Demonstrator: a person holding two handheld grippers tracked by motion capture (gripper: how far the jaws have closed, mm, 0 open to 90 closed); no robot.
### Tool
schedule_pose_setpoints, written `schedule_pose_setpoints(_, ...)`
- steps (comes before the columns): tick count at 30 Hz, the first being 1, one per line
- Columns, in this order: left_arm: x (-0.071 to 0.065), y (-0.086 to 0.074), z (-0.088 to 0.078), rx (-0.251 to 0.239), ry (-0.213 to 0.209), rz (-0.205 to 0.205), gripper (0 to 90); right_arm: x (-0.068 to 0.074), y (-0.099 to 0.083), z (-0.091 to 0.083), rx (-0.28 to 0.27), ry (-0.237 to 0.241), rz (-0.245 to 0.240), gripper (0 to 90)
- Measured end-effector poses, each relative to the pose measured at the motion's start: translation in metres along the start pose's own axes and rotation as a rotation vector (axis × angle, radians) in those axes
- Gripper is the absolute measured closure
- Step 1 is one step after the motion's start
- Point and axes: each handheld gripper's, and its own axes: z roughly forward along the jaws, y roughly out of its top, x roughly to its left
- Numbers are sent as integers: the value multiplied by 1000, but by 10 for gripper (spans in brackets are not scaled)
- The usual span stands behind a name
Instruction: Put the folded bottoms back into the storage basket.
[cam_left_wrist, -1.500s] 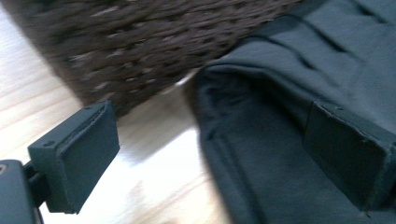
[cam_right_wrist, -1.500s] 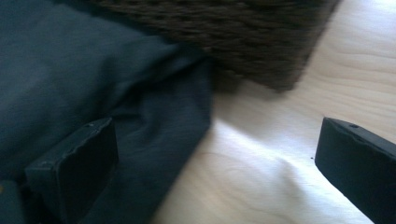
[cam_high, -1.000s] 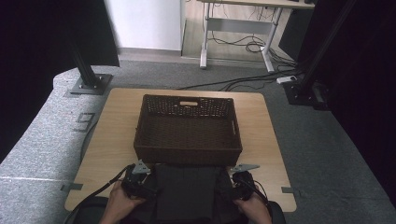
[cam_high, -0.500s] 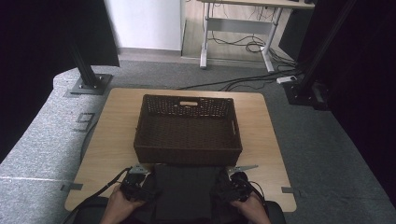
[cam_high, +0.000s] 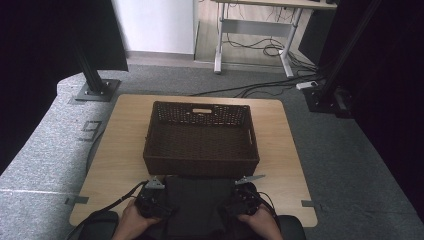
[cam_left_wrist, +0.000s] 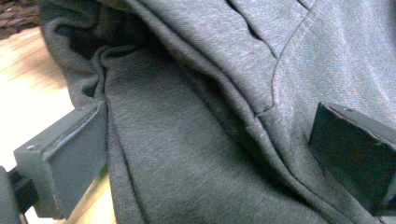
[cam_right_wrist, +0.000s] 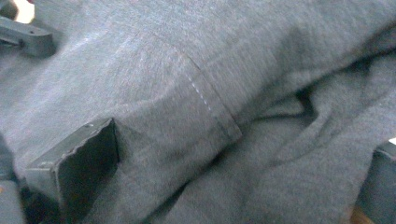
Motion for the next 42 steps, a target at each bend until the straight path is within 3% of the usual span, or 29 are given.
schedule_pose_setpoints(2, -2, 1, 1, 4, -2, 7, 11, 4, 2, 3, 8, -26, -10, 0)
schedule_pose_setpoints(5, -6, 2, 2, -17, -36, 17, 132, 10, 5, 7, 13, -42, -15, 0)
schedule_pose_setpoints(7, -8, 3, 3, -20, -35, 15, 165, 12, 7, 10, 21, -55, -28, 0)
schedule_pose_setpoints(10, -8, 4, 3, -18, -50, 4, 236, 18, 9, 14, 46, -107, -63, 10)
schedule_pose_setpoints(13, -9, 4, 3, -16, -52, 3, 281, 25, 11, 15, 65, -145, -97, 134)
schedule_pose_setpoints(16, -11, 3, 2, -12, -55, 8, 329, 25, 12, 12, 59, -102, -86, 328)
schedule_pose_setpoints(18, -11, 4, 2, -4, -57, 8, 373, 21, 11, 11, 48, -39, -63, 453)
schedule_pose_setpoints(22, -11, 5, 2, 4, -81, -9, 502, 18, 8, 12, 22, 9, -37, 565)
schedule_pose_setpoints(29, -11, 5, -1, -24, -108, 8, 629, 26, 6, 7, -10, -21, -83, 622)
schedule_pose_setpoints(37, -10, 9, -11, -69, -160, 6, 651, 31, 5, -4, -62, -9, -101, 678)
schedule_pose_setpoints(42, -11, 12, -17, -90, -163, 19, 656, 37, 8, -10, -82, -13, -128, 687)
